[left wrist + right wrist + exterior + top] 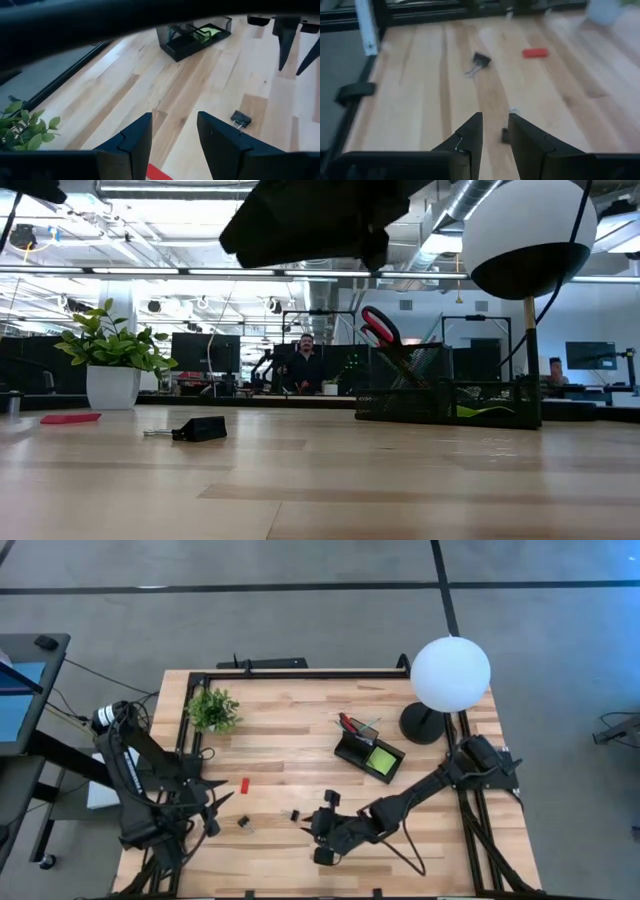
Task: Pick and place office supplies into organizer
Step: Put the right black binder clip into the desk organizer
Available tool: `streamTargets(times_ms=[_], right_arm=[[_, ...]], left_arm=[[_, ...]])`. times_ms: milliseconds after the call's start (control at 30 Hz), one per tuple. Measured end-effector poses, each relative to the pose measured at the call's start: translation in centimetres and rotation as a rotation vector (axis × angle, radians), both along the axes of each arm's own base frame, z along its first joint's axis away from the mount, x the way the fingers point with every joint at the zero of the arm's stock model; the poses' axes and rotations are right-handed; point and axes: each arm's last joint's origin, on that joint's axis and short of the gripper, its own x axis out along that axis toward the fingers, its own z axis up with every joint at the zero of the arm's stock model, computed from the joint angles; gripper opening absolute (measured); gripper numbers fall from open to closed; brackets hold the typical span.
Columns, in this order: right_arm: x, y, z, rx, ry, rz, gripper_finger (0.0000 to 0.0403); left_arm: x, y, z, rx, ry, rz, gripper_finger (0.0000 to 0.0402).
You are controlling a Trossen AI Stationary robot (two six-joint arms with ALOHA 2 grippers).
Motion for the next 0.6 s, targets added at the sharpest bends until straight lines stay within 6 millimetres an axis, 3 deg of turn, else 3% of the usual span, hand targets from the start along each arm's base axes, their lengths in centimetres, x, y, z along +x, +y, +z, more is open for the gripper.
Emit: streamTargets(times_ms=[400, 600], right_arm=[[0.7, -1.2, -0.2, 0.017, 0.036, 0.045, 0.009], [1.4, -2.8, -0.2, 0.023, 0.037, 0.013, 0.0139]], left_arm=[[-0.4, -0.4, 0.0, 0.002, -0.035, -0.046, 0.0153], [-0.4, -0.6, -0.1, -0.031, 0.001, -0.034, 0.0153]])
